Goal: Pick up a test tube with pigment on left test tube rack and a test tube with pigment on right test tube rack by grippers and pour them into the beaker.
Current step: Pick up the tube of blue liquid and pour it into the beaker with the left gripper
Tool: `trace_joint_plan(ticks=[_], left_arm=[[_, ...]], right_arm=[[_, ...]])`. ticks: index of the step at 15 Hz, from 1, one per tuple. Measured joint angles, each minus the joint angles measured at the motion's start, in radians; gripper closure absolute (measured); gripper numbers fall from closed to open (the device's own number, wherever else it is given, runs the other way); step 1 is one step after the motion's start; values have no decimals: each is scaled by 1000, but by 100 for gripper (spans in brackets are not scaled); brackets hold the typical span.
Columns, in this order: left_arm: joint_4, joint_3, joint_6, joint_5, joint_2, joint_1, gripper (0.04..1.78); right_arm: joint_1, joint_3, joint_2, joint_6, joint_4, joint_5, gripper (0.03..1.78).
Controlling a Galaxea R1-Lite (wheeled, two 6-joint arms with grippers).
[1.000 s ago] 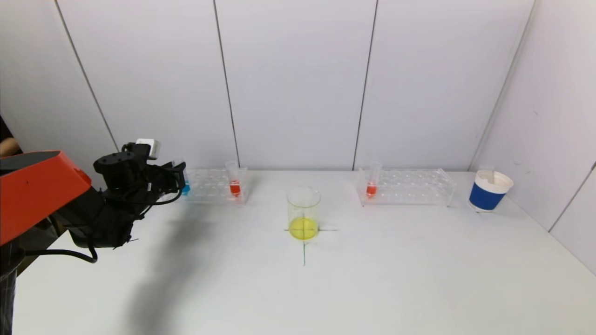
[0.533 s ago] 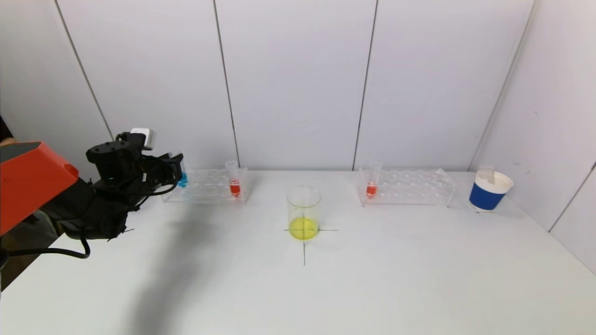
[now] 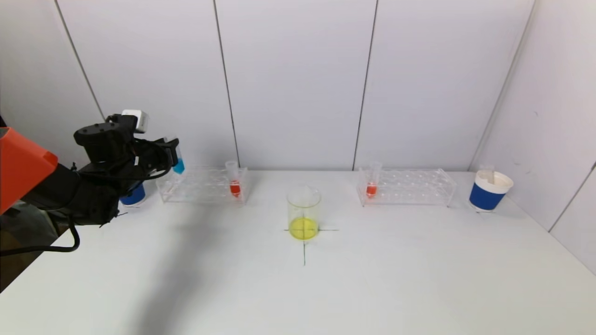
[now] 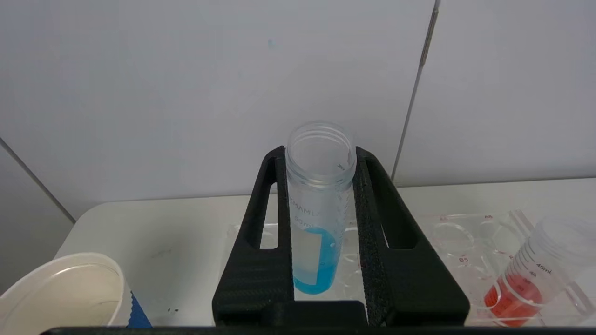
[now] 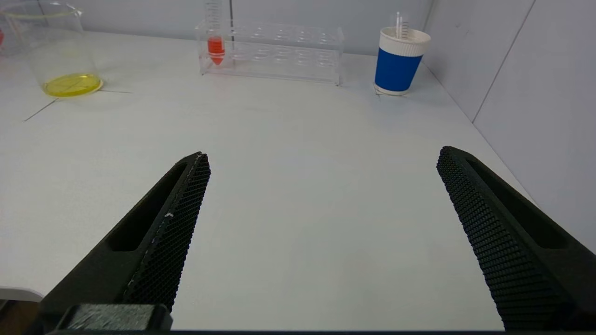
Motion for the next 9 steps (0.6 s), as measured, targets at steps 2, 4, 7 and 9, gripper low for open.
trace_joint_plan(ticks=[2,4,7,9], left_arm=[[39,-25,-1,2,-18,-6,140],[78,-55,-1,5,-39,-14,140],[157,-111,0,7,-79,-30,140],[228,-157,2,5,-110,-50,140]], right_arm=[[0,0,0,0,0,0,4],[0,0,0,0,0,0,4],[0,0,0,0,0,0,4],[0,0,0,0,0,0,4]])
